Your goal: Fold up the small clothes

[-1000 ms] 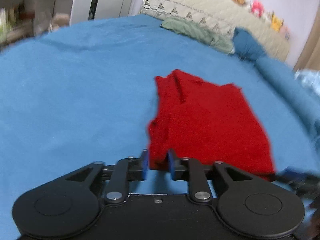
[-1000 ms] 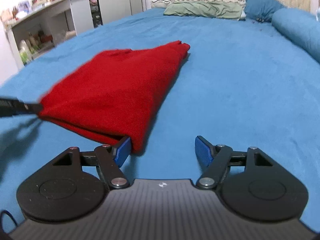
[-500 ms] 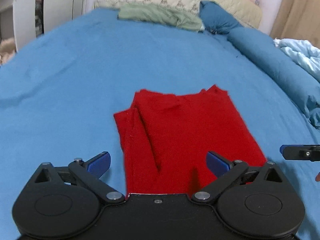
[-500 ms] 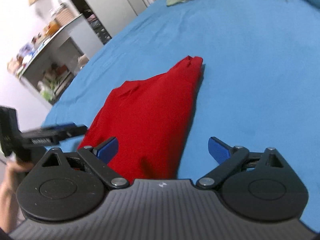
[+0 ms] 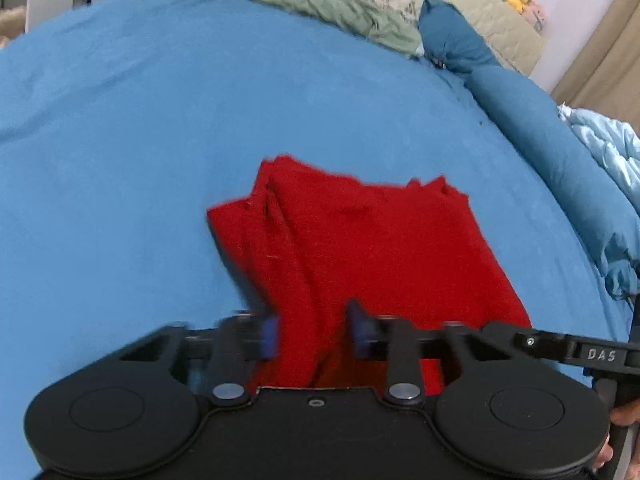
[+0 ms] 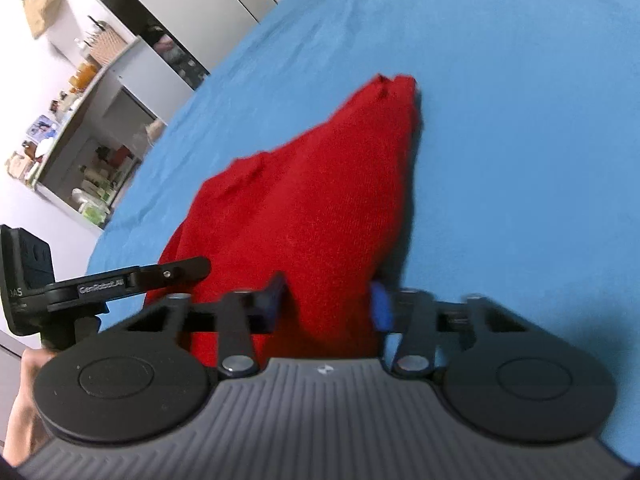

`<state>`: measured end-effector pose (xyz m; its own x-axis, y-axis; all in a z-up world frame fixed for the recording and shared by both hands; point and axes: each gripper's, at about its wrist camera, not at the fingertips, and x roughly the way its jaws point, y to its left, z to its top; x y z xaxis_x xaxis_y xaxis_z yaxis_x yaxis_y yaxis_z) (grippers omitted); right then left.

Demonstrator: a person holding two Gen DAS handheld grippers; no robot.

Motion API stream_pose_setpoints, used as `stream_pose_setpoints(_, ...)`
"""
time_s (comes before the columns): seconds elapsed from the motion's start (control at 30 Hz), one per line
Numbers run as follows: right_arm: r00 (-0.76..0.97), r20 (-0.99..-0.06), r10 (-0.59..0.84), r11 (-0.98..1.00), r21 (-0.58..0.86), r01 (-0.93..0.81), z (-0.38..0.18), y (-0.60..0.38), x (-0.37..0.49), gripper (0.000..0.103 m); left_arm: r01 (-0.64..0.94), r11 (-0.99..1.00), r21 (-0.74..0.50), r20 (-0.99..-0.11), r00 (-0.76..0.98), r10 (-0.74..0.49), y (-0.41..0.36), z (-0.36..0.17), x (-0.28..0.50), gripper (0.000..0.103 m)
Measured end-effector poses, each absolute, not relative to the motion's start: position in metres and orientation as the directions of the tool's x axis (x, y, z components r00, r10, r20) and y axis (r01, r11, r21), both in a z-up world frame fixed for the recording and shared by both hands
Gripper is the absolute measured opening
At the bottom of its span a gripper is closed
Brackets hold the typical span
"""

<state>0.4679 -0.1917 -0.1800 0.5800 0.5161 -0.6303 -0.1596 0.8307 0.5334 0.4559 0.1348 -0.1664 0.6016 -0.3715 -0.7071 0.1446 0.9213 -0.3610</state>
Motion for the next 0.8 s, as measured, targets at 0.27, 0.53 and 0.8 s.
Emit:
stream_pose_setpoints(0.27, 0.659, -0.534, 0.529, 0.816, 0.535, -0.221, -0.127, -0.216, 0.425, 0.039, 0.287, 0.893, -0.346, -0.592, 0.672, -0.445, 0.097, -0.105, 0.405, 0.023)
stream_pose_setpoints(0.53, 0.688, -0.574, 0.444, 0.856, 0.499, -0.136, -0.114, -0.283, 0.331, 0.04, 0.333, 0.854, -0.399, -0.563, 0.646, -0.515, 0.036, -0.124, 0.321, 0.024)
stream_pose_setpoints(0.8, 0.705, -0.633, 0.321, 0.915, 0.399, -0.059, -0.168, -0.303, 0.281, 0.055, 0.296, 0.916, -0.271, -0.631, 0.664, -0.401, 0.015, -0.166, 0.288, 0.042)
